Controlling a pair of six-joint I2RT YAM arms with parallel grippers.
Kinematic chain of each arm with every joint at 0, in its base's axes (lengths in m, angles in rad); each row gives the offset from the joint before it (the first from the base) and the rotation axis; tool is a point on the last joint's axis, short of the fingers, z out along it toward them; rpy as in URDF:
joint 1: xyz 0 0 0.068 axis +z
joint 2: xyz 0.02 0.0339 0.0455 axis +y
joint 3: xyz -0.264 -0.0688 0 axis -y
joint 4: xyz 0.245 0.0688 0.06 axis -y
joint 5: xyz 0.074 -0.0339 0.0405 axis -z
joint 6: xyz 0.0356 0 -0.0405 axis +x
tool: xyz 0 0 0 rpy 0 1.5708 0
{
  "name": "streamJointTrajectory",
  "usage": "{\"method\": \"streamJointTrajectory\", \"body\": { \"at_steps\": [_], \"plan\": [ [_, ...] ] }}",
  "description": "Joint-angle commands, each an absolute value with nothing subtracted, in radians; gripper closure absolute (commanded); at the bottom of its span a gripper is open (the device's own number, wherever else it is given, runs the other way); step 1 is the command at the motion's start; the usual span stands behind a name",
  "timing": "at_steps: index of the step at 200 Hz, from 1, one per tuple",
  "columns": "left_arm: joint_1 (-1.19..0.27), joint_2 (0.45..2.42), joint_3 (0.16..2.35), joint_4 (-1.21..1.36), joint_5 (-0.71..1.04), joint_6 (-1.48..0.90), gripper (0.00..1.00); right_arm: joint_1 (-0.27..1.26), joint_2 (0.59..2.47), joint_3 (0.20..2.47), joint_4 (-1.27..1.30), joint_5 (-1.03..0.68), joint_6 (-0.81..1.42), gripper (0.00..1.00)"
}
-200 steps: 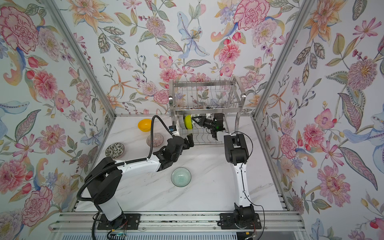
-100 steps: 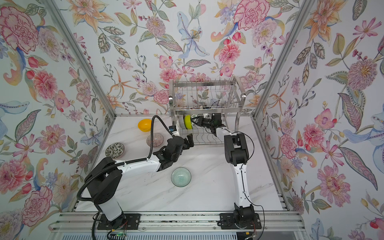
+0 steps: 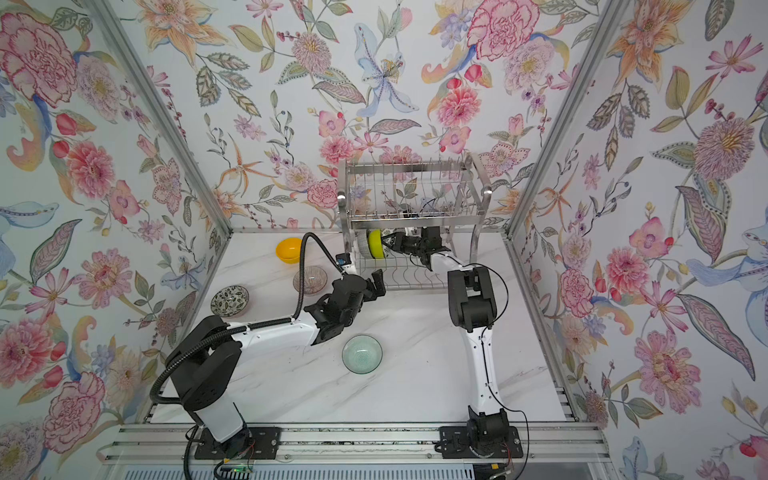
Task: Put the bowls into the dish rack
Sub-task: 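Lower the leaf-print bowl edgewise into the rack beside the lime bowl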
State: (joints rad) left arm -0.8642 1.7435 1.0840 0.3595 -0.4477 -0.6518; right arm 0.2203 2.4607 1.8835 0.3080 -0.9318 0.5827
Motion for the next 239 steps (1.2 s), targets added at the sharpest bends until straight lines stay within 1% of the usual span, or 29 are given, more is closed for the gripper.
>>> {"method": "streamJointTrajectory", "body": {
  "at_steps": [1, 43, 84, 112, 134, 154, 197, 239],
  "plan": [
    [-0.868, 1.709, 1.069, 0.354, -0.477, -0.647, 0.01, 0.216, 2.468, 1.896, 0.238, -0.879, 0.561, 0.83],
    [-0.868, 1.704, 1.065, 0.354, -0.475, -0.649, 0.01, 0.217, 2.47, 1.912, 0.223, -0.877, 0.562, 0.78],
    [-0.867, 1.698, 1.058, 0.355, -0.475, -0.647, 0.01, 0.218, 2.461, 1.914, 0.222, -0.876, 0.57, 0.76],
    [-0.868, 1.695, 1.057, 0.353, -0.47, -0.65, 0.01, 0.221, 2.459, 1.919, 0.222, -0.877, 0.576, 0.71],
    [-0.869, 1.692, 1.051, 0.352, -0.469, -0.656, 0.01, 0.219, 2.461, 1.924, 0.219, -0.879, 0.578, 0.7],
    [-0.872, 1.688, 1.045, 0.353, -0.468, -0.659, 0.01, 0.22, 2.461, 1.924, 0.219, -0.877, 0.582, 0.66],
    [-0.873, 1.683, 1.037, 0.353, -0.47, -0.662, 0.01, 0.218, 2.457, 1.938, 0.21, -0.858, 0.594, 0.64],
    [-0.88, 1.688, 1.04, 0.353, -0.464, -0.666, 0.01, 0.22, 2.462, 1.958, 0.192, -0.841, 0.595, 0.65]
  ]
}}
